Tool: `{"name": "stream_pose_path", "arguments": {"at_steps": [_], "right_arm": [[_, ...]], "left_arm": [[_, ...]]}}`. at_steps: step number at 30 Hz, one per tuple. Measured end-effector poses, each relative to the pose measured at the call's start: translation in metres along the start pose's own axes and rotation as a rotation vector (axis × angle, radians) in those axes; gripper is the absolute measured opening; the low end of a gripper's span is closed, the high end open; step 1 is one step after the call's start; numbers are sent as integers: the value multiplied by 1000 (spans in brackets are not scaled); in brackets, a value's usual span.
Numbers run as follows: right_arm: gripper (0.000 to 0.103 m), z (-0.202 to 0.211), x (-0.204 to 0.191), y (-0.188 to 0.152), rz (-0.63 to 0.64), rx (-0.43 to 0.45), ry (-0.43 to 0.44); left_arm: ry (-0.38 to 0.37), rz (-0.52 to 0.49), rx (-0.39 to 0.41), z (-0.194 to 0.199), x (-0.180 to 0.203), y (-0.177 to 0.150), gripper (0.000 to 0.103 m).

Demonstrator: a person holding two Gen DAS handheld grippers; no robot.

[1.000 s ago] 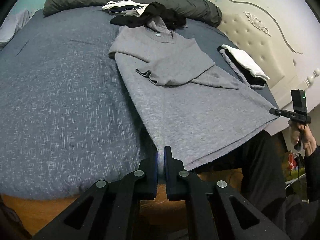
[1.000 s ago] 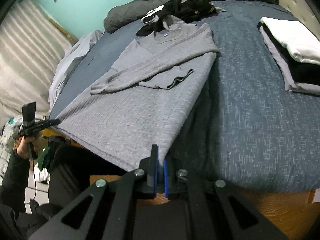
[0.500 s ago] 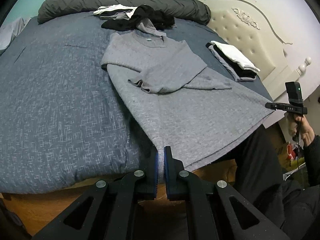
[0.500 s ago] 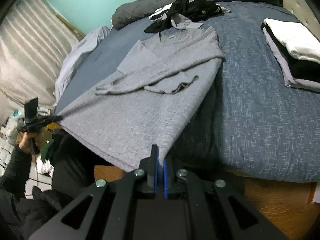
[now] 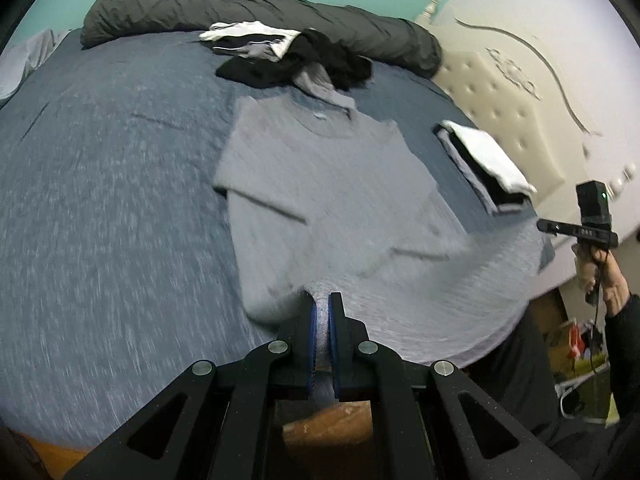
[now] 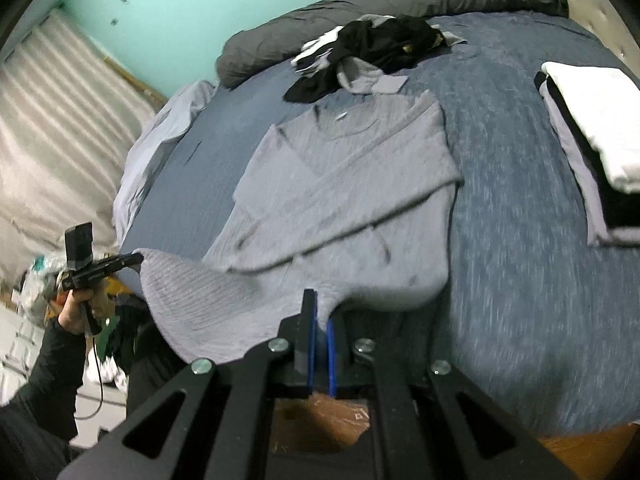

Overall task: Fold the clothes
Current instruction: 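Lift the hem with both tools and fold it up toward the collar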

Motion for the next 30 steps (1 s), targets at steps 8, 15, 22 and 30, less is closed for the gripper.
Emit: {"name": "stream_pose_path", "arguments": {"at_steps": [8,15,22,30], "right_arm": [[4,-32,39,97,-92,-14,-32],[4,-78,81,169,-158,-39,-53],[4,-122,120,229,-194,-40,-97],[4,-168,156,283,-212,22,-153]], "left_arm": [[-3,67,-1,-51,-44,101,6],[3,137,-46,-118,-84,167,6],[-2,204,-50,-172,-123,220,6],[36,237,-43,-228,-153,263,9]]}}
Point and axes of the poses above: each gripper's, at about its wrist camera, not at the fingertips, and z roughly against the way its jaws point, x to its right, y to its top, the point moved 8 cm from there along -z, roughly the way its jaws point, and after that the axes turned 1 degree about -x, right-handed, at the moved point
